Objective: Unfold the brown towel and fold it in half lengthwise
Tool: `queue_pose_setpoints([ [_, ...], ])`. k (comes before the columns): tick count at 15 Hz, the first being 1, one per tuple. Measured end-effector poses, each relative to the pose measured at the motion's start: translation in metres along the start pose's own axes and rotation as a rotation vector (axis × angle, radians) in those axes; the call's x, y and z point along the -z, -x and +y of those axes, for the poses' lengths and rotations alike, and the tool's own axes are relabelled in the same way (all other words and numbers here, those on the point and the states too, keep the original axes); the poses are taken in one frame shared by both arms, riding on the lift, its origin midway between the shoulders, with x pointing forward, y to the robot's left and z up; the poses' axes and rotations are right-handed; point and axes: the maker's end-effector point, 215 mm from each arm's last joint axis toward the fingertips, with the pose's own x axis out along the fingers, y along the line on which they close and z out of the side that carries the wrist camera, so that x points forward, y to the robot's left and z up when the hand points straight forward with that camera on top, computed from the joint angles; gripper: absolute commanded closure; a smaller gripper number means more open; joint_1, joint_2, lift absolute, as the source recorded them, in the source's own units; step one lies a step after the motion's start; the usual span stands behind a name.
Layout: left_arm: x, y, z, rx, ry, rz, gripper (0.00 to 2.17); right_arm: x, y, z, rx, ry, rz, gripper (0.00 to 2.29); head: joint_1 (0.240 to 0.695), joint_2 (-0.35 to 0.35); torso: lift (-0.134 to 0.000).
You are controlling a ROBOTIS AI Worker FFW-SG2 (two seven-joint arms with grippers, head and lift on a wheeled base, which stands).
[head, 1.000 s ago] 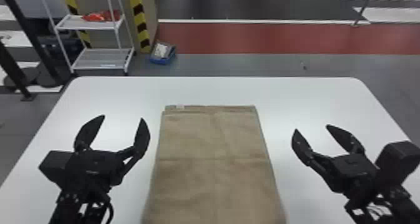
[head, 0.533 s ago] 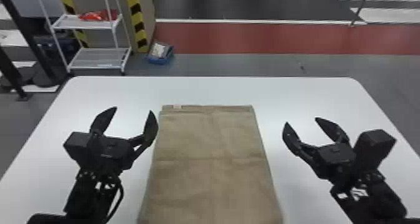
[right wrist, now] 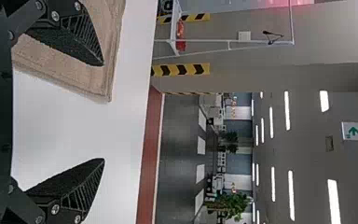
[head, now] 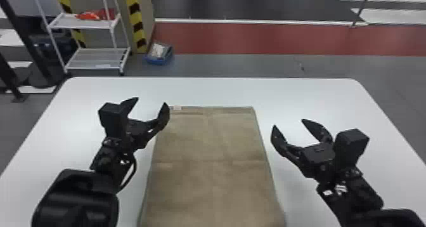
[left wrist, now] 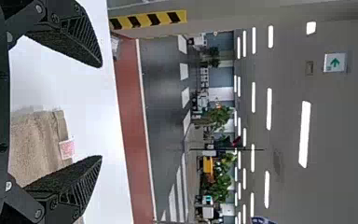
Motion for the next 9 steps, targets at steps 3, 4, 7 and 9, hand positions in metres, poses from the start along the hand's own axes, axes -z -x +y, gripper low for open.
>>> queue_pose_setpoints([
  [3, 0.015, -0.017, -0.005, 0.035, 0.008, 0.074, 0.33, 0.002, -0.002, 0.006, -0.010, 0.006, -0.003, 0.17, 0.695, -0.020, -0.125],
  [4, 0.020, -0.020, -0.007, 0.048, 0.014, 0.093, 0.33, 0.002, -0.002, 0.006, -0.010, 0.007, -0.004, 0.17, 0.695, -0.022, -0.125],
  [7, 0.035, -0.028, -0.009, 0.076, 0.027, 0.145, 0.33, 0.003, -0.002, 0.005, -0.010, 0.009, -0.005, 0.17, 0.695, -0.026, -0.125],
  [9, 0.042, -0.033, -0.007, 0.079, 0.027, 0.163, 0.33, 0.004, -0.001, 0.005, -0.012, 0.010, -0.007, 0.17, 0.695, -0.025, -0.125],
])
